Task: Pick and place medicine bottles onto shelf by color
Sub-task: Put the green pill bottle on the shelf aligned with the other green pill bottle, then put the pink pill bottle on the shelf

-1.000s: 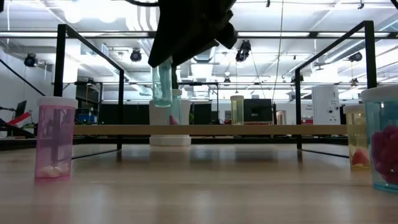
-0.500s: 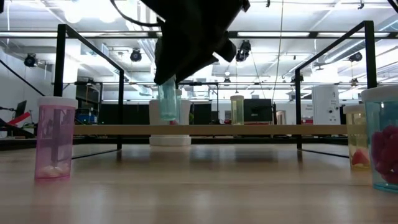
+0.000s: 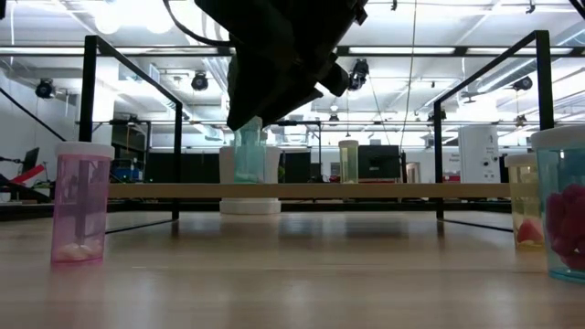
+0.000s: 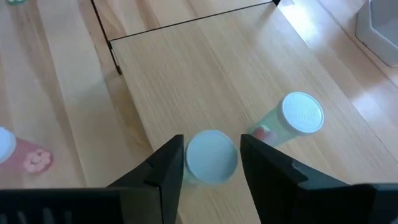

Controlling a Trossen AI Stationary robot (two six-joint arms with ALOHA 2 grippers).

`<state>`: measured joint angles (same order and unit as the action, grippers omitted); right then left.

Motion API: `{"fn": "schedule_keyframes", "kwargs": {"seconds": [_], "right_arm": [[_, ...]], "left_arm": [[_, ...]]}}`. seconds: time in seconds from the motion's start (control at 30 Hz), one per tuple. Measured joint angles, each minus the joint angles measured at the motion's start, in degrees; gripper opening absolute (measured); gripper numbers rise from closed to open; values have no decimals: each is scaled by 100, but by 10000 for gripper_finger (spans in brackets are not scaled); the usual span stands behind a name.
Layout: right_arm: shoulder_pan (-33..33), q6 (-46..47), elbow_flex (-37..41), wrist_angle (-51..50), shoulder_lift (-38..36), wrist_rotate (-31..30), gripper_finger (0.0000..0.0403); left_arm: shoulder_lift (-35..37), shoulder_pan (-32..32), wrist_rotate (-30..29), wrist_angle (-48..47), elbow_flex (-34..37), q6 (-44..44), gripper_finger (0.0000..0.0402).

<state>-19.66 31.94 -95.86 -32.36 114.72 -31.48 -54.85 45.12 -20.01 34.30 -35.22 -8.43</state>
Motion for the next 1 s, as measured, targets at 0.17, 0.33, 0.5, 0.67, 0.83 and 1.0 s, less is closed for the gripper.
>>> {"fn": "schedule_keyframes", "kwargs": {"seconds": [0.17,0.33,0.5,0.67,0.83,1.0], "right_arm": [[7,4,9,-11,0,-1,171],[9,-31,-19,-6,-84,0,185],[-10,-232,-30,-16,-404,-1,192],[-258,-928,-25,-36,-961,-55,190],[-753,-1677,523,454,-1597,-312,183],[-1063,-2415,1899,1874,-2366,-271,176]], "left_arm": [[0,0,0,0,0,-1,153],[0,0,0,0,0,0,153],[-2,0,0,-2,0,0,153],[-84,2,0,-11,-4,46,153],[-240,2,0,206,-8,61,153],[-620,6,-184,271,-251,284,153]]}}
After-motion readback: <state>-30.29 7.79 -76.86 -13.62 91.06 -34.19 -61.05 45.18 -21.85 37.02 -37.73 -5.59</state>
